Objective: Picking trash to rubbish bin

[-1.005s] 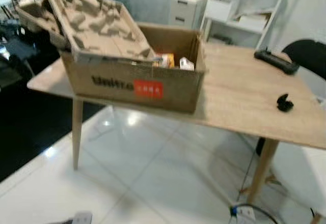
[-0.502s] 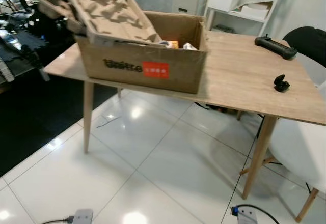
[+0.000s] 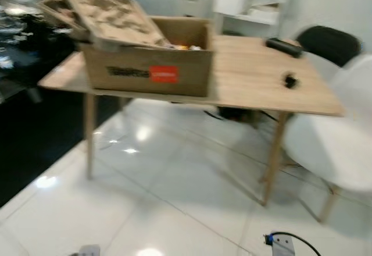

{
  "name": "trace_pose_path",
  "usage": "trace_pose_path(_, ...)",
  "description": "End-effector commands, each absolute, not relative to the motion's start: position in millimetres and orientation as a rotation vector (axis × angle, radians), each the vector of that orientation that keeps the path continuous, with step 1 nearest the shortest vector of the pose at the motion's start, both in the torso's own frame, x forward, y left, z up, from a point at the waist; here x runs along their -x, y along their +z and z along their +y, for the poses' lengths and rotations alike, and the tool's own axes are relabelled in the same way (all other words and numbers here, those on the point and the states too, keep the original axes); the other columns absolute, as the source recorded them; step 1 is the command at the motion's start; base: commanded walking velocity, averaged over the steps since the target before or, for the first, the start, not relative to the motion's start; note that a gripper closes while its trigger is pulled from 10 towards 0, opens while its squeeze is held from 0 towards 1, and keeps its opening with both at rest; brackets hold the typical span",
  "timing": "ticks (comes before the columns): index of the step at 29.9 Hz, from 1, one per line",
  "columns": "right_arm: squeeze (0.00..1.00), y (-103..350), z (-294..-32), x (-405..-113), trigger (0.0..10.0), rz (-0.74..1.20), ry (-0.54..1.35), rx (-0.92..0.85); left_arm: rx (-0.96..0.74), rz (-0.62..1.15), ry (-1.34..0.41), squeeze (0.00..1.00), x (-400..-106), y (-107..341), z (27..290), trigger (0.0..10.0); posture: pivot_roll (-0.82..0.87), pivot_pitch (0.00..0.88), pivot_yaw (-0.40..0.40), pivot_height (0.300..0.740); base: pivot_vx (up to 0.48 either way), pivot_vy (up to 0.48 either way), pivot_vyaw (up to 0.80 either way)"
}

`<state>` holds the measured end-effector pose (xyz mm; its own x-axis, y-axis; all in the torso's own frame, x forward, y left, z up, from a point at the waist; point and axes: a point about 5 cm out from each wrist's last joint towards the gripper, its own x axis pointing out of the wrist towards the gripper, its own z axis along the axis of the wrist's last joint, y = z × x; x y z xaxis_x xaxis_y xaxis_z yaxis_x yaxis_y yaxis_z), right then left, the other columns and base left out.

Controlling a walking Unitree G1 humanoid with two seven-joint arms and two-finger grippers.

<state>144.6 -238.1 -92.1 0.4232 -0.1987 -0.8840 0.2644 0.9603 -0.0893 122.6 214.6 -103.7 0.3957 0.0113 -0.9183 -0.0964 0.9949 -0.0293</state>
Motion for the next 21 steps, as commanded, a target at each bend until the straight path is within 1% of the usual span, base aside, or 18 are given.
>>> trace_pose_path(1,0.0,-91.9,-238.3,-145.1,10.0,1.1,-0.292,-0.069,0.097,1.179,0.031,0.0,-119.2,-106.2,205.4,10.0,0.04,0.052,-0.009,0.74,0.0,0.0,-0.8)
trace_pose_path(21,0.0,-92.9,-236.8,-143.9,10.0,1.112,-0.291,-0.07,0.055,1.183,0.008,0.0,-118.1,-106.9,203.7,10.0,0.04,0.052,0.001,0.74,0.0,0.0,-0.8)
